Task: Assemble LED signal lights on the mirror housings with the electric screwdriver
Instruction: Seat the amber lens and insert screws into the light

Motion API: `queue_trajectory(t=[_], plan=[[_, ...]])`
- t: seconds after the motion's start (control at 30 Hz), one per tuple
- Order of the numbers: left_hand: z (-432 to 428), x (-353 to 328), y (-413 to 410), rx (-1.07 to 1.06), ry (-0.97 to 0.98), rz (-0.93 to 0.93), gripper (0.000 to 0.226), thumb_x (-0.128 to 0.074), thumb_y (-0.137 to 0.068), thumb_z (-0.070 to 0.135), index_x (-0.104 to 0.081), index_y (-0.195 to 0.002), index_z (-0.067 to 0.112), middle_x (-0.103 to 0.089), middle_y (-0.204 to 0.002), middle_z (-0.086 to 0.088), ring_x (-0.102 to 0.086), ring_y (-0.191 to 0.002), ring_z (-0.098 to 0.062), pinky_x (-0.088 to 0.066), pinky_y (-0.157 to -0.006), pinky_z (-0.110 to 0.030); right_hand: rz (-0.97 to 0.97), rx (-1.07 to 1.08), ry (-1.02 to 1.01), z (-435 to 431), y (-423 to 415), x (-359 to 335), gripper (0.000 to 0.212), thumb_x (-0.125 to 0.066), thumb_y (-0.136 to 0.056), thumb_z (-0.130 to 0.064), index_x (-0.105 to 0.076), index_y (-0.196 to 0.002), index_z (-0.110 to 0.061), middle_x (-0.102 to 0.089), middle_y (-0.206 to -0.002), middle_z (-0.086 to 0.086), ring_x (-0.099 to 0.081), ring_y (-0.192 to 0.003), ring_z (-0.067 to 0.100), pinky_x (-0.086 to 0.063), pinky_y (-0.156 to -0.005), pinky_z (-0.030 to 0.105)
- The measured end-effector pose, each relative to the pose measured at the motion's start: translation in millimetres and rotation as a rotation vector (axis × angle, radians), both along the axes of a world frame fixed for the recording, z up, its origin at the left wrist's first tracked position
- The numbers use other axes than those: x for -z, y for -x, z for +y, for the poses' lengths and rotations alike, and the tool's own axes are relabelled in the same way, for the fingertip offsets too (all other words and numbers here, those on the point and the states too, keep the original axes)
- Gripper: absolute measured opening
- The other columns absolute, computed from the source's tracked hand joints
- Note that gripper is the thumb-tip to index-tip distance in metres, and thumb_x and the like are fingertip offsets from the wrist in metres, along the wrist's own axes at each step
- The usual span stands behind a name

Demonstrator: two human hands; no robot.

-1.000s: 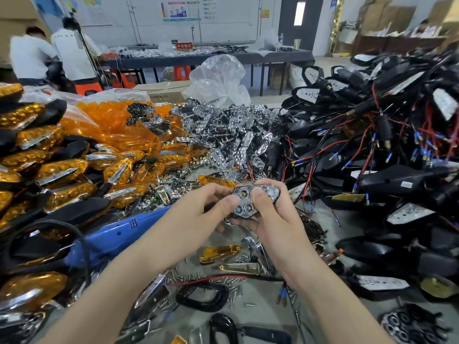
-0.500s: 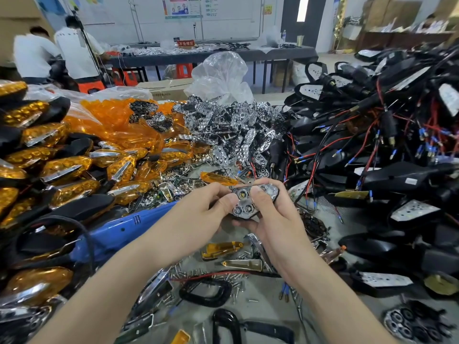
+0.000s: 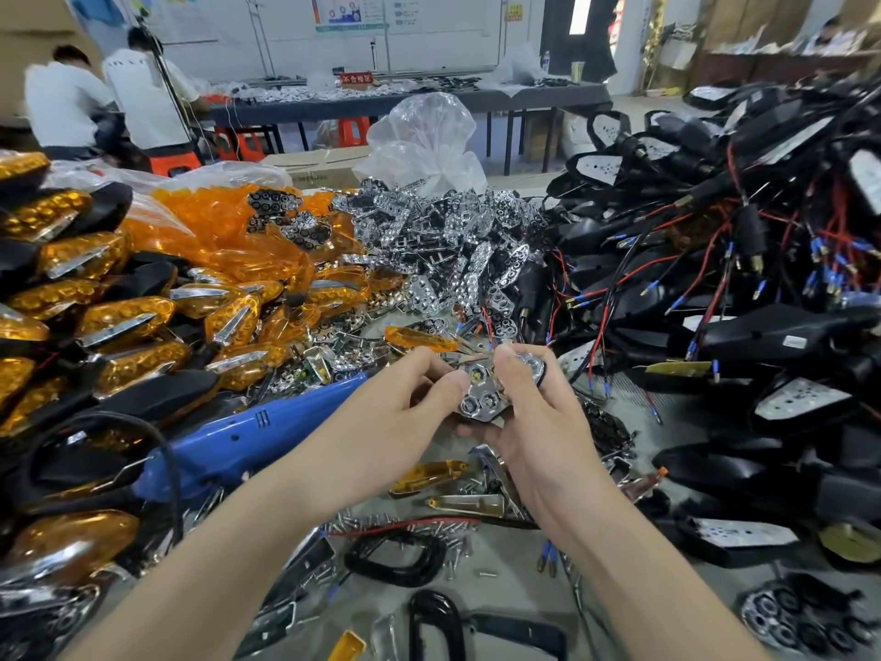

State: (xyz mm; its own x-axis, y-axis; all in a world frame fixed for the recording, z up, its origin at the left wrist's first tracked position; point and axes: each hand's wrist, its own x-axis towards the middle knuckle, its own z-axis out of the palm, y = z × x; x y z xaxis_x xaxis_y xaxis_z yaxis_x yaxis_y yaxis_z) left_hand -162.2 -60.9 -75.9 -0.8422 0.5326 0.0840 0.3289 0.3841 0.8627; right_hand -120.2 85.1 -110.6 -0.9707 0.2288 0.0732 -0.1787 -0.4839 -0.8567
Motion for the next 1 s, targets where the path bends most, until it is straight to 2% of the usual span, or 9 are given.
queue_trajectory(t=[0.27,0.37,0.47,0.57,0.63,0.73,0.8,0.9,1.0], plan=[[-7.4,-4.3,3.3,0.019,0.049,0.07,0.015,-0.048,-0.1,0.045,-0.056,-0.092,0.035,-0.065,-0.066,0.022,-0.054,-0.057,0.003,-0.041,-0.056,-0.015,0.048,-0.079,0.052,2.2,-0.5,-0.5,0.013,-0.062,-0.091,-0.033,-0.065,-0.094,-0.021,-0.075,-0.105,0.013,-0.073,-0.091,0.024,-0.06,-0.072,0.036],[-6.1,-6.4,2.5,0.004,0.109,0.058,0.015,-0.046,-0.1,0.048,-0.056,-0.098,0.037,-0.068,-0.073,0.023,-0.056,-0.058,0.004,-0.045,-0.056,-0.015,0.035,-0.08,0.043,2.0,-0.2,0.6,0.025,-0.061,-0.09,-0.033,-0.06,-0.105,-0.013,-0.074,-0.107,0.016,-0.073,-0.092,0.025,-0.06,-0.074,0.037],[-2.1,-9.2,0.6,0.006,0.124,0.079,0.018,-0.046,-0.101,0.046,-0.059,-0.094,0.035,-0.065,-0.061,0.022,-0.055,-0.05,0.007,-0.038,-0.046,-0.008,0.023,-0.071,0.025,1.0,0.9,0.1,0.03,-0.06,-0.091,-0.034,-0.06,-0.109,-0.01,-0.074,-0.11,0.018,-0.074,-0.093,0.027,-0.061,-0.074,0.04],[-1.2,-11.7,1.5,-0.034,0.135,0.058,0.021,-0.047,-0.102,0.043,-0.06,-0.09,0.031,-0.068,-0.064,0.012,-0.061,-0.053,-0.004,-0.041,-0.046,-0.015,0.011,-0.068,0.041,0.4,1.7,0.7,0.029,-0.054,-0.097,-0.039,-0.069,-0.104,-0.015,-0.074,-0.11,0.018,-0.074,-0.092,0.03,-0.061,-0.075,0.044],[-0.4,-11.2,2.1,-0.064,0.146,0.016,0.021,-0.048,-0.102,0.042,-0.06,-0.09,0.03,-0.072,-0.072,0.002,-0.068,-0.068,-0.017,-0.051,-0.058,-0.031,0.003,-0.066,0.041,0.2,1.8,0.2,0.032,-0.052,-0.098,-0.042,-0.074,-0.099,-0.018,-0.074,-0.112,0.021,-0.074,-0.094,0.033,-0.061,-0.075,0.047],[2.5,-9.8,0.6,-0.114,0.184,0.009,0.022,-0.047,-0.102,0.043,-0.059,-0.087,0.032,-0.067,-0.065,0.007,-0.068,-0.073,-0.017,-0.053,-0.068,-0.037,-0.01,-0.044,0.006,-1.0,1.3,-2.0,0.034,-0.054,-0.096,-0.044,-0.078,-0.091,-0.021,-0.073,-0.116,0.02,-0.076,-0.093,0.03,-0.062,-0.071,0.044],[4.6,-10.0,0.8,-0.139,0.209,0.003,0.023,-0.046,-0.102,0.043,-0.059,-0.087,0.032,-0.063,-0.064,0.008,-0.067,-0.071,-0.016,-0.051,-0.064,-0.031,-0.006,-0.034,0.0,-1.0,0.7,-2.8,0.034,-0.054,-0.095,-0.044,-0.079,-0.089,-0.021,-0.072,-0.118,0.019,-0.076,-0.093,0.029,-0.062,-0.069,0.044],[7.5,-10.5,2.8,-0.155,0.251,0.015,0.025,-0.045,-0.103,0.041,-0.058,-0.085,0.029,-0.057,-0.063,0.006,-0.055,-0.056,-0.008,-0.04,-0.049,-0.017,0.012,-0.049,0.024,-0.4,-1.7,-4.6,0.033,-0.054,-0.096,-0.041,-0.078,-0.091,-0.019,-0.073,-0.117,0.02,-0.077,-0.093,0.03,-0.062,-0.067,0.044],[7.7,-10.1,3.9,-0.155,0.254,0.024,0.025,-0.046,-0.103,0.04,-0.057,-0.084,0.029,-0.055,-0.059,0.006,-0.045,-0.044,-0.001,-0.033,-0.04,-0.015,0.003,-0.05,0.041,-1.6,-2.9,-6.5,0.032,-0.056,-0.094,-0.04,-0.077,-0.092,-0.016,-0.068,-0.124,0.025,-0.076,-0.094,0.031,-0.062,-0.066,0.043]])
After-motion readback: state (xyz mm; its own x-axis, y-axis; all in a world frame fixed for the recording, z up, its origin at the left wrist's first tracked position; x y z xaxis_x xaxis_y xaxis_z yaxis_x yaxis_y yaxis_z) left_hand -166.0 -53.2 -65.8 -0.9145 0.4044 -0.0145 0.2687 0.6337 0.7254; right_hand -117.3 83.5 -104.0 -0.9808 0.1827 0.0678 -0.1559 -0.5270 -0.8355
